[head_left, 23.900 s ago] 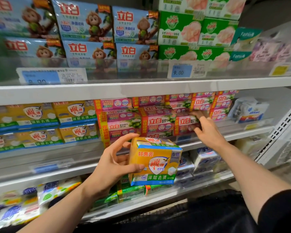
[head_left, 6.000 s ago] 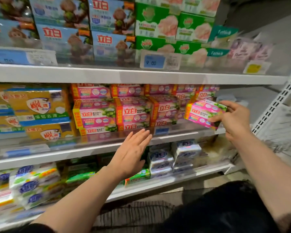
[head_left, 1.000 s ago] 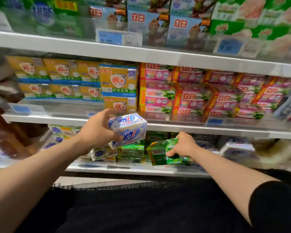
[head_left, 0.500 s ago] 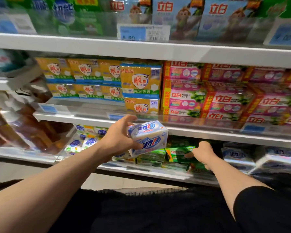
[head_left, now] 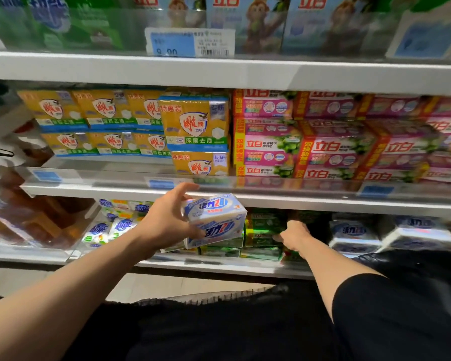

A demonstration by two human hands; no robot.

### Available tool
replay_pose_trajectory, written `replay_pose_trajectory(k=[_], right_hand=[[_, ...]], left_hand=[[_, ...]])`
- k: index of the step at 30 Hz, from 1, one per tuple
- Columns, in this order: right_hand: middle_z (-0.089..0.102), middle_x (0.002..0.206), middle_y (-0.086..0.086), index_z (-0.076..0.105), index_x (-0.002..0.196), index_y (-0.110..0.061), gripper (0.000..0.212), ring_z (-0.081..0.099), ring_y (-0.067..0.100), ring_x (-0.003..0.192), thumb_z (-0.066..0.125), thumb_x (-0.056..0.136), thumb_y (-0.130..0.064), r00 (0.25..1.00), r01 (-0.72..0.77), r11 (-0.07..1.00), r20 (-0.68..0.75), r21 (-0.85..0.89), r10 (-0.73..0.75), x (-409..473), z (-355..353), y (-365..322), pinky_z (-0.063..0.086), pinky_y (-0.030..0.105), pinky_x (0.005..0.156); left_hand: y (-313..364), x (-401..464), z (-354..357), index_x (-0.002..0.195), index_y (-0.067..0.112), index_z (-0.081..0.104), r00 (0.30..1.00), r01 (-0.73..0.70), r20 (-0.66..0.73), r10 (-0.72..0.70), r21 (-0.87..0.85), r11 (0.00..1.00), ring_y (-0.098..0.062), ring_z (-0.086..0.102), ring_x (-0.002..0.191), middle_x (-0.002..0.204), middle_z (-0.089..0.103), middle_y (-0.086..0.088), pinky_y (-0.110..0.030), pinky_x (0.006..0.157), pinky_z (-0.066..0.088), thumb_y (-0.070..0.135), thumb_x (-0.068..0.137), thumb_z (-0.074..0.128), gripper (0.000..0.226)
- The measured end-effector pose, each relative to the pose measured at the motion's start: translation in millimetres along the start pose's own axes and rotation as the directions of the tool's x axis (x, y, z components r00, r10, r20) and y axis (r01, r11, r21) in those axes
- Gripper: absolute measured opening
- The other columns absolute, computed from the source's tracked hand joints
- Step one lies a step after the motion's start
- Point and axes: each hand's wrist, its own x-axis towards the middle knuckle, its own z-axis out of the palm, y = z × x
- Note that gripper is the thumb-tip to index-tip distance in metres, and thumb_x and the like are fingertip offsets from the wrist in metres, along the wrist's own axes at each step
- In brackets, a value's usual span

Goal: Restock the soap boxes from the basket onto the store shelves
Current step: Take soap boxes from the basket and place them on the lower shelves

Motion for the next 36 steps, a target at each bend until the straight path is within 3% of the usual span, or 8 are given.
replay_pose_trajectory(k=[4, 8, 10, 16, 20, 25, 31, 36], right_hand=[[0.053, 0.082, 0.009, 0.041, 0.069, -0.014, 0.029, 0.054, 0.023, 0.074, 0.055, 0.095, -0.015, 0.992, 0.052, 0.999, 0.115, 0.008, -0.052, -9, -7, 0, 0.052, 0.038, 0.083], [0.052, 0.125, 0.015, 0.050, 0.116, 0.001, 0.021, 0.057, 0.023, 0.097, 0.041, 0.099, -0.005, 0.997, -0.001, 1.000, 0.079, -0.007, 0.002, -32, -30, 7, 0.042, 0.036, 0.100], [0.053, 0.128, 0.021, 0.050, 0.125, 0.003, 0.030, 0.056, 0.026, 0.092, 0.044, 0.098, -0.009, 0.996, -0.069, 0.978, 0.068, 0.198, 0.056, -44, -47, 16, 0.048, 0.034, 0.079], [0.043, 0.141, 0.024, 0.039, 0.136, -0.008, 0.079, 0.057, 0.043, 0.113, 0.062, 0.082, -0.060, 0.931, -0.338, 0.397, 0.365, 0.853, 0.008, -86, -81, 37, 0.056, 0.051, 0.077], [0.061, 0.108, 0.021, 0.058, 0.104, -0.003, 0.033, 0.061, 0.037, 0.103, 0.071, 0.086, -0.027, 0.967, -0.254, 0.084, 0.254, 0.963, 0.017, -109, -65, 38, 0.050, 0.048, 0.094], [0.063, 0.114, 0.030, 0.050, 0.124, 0.002, 0.043, 0.065, 0.038, 0.088, 0.065, 0.085, -0.008, 0.979, -0.168, -0.069, 0.174, 0.983, 0.104, -108, -51, 53, 0.056, 0.041, 0.058], [0.055, 0.092, 0.014, 0.050, 0.125, 0.001, 0.035, 0.051, 0.027, 0.070, 0.057, 0.091, -0.003, 0.941, -0.030, -0.106, 0.064, 0.994, 0.334, -94, -59, 75, 0.048, 0.044, 0.080], [0.056, 0.122, 0.012, 0.048, 0.124, 0.000, 0.054, 0.058, 0.033, 0.109, 0.074, 0.078, -0.009, 0.850, 0.078, -0.220, 0.050, 0.972, 0.525, -56, -64, 88, 0.049, 0.039, 0.070]], left_hand=[[4, 1, 7, 0.135, 0.027, 0.043, 0.999, -0.032, 0.028, 0.031, 0.038, 0.999, -0.017, 0.066, 0.089, 0.129, 0.051, -0.006, -0.036, 0.066, 0.061, -0.009, 0.066, 0.081, 0.087], [12, 5, 21, 0.137, 0.023, 0.044, 0.992, -0.097, 0.088, 0.093, 0.047, 0.994, -0.009, 0.062, 0.089, 0.128, 0.051, -0.006, -0.026, 0.066, 0.060, -0.009, 0.066, 0.081, 0.087], [18, 9, 31, 0.136, 0.021, 0.045, 0.983, -0.147, 0.123, 0.139, 0.061, 0.987, -0.009, 0.063, 0.091, 0.127, 0.053, -0.007, -0.024, 0.067, 0.059, -0.007, 0.064, 0.083, 0.087], [43, 21, 85, 0.140, 0.015, 0.040, 0.956, -0.263, 0.166, 0.243, 0.118, 0.957, -0.018, 0.063, 0.094, 0.124, 0.056, -0.008, -0.028, 0.077, 0.056, 0.000, 0.061, 0.087, 0.093], [53, 22, 129, 0.136, 0.014, 0.044, 0.947, -0.309, 0.135, 0.292, 0.122, 0.943, -0.017, 0.061, 0.092, 0.120, 0.059, -0.003, -0.027, 0.082, 0.050, 0.005, 0.063, 0.087, 0.086], [53, 22, 165, 0.137, 0.011, 0.045, 0.878, -0.442, 0.260, 0.401, 0.123, 0.888, -0.016, 0.060, 0.095, 0.118, 0.064, -0.005, -0.016, 0.075, 0.039, 0.029, 0.055, 0.090, 0.095], [45, 48, 160, 0.129, 0.004, 0.056, 0.632, -0.718, 0.244, 0.736, 0.543, 0.436, -0.031, 0.052, 0.121, 0.131, 0.055, -0.012, -0.038, 0.102, 0.040, 0.027, 0.060, 0.090, 0.080], [27, 66, 156, 0.123, -0.003, 0.062, 0.630, -0.655, 0.327, 0.705, 0.711, 0.256, -0.035, 0.043, 0.126, 0.136, 0.054, -0.017, -0.048, 0.104, 0.036, 0.009, 0.051, 0.085, 0.076]])
